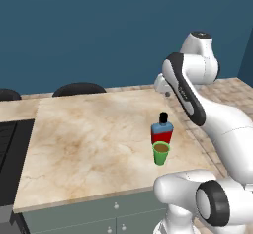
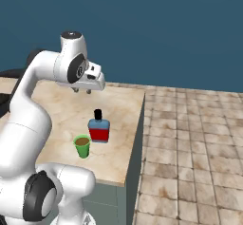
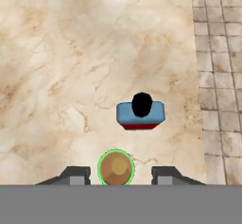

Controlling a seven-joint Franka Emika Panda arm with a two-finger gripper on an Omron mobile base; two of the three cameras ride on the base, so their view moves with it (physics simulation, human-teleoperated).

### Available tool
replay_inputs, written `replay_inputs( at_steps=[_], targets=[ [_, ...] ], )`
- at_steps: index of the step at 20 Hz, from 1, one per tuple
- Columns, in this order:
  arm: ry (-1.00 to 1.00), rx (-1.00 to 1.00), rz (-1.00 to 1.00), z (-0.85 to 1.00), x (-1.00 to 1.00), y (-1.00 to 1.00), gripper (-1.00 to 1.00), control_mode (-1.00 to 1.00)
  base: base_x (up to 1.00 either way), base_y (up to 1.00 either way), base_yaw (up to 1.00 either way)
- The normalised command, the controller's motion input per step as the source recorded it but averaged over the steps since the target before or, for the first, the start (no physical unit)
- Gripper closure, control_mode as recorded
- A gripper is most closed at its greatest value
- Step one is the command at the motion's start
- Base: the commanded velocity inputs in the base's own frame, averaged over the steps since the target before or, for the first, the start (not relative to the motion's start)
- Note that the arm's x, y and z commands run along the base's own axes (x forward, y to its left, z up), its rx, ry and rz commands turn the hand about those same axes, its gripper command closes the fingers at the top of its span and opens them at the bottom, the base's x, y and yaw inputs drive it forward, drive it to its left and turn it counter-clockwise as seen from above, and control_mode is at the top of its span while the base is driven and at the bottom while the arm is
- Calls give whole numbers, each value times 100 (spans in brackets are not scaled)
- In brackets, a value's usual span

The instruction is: Place the microwavable item in the microwave. Then, close the microwave door and press the start button.

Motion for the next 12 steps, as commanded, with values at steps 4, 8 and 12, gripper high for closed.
replay_inputs(
  at_steps=[4,8,12],
  targets=[
    [-6,-3,0,-5,-26,2,-100,-100,0,0,0],
    [-20,-1,0,-65,-82,0,-100,-100,0,0,0],
    [0,1,-8,-100,-56,0,-100,-100,0,0,0]
  ],
)
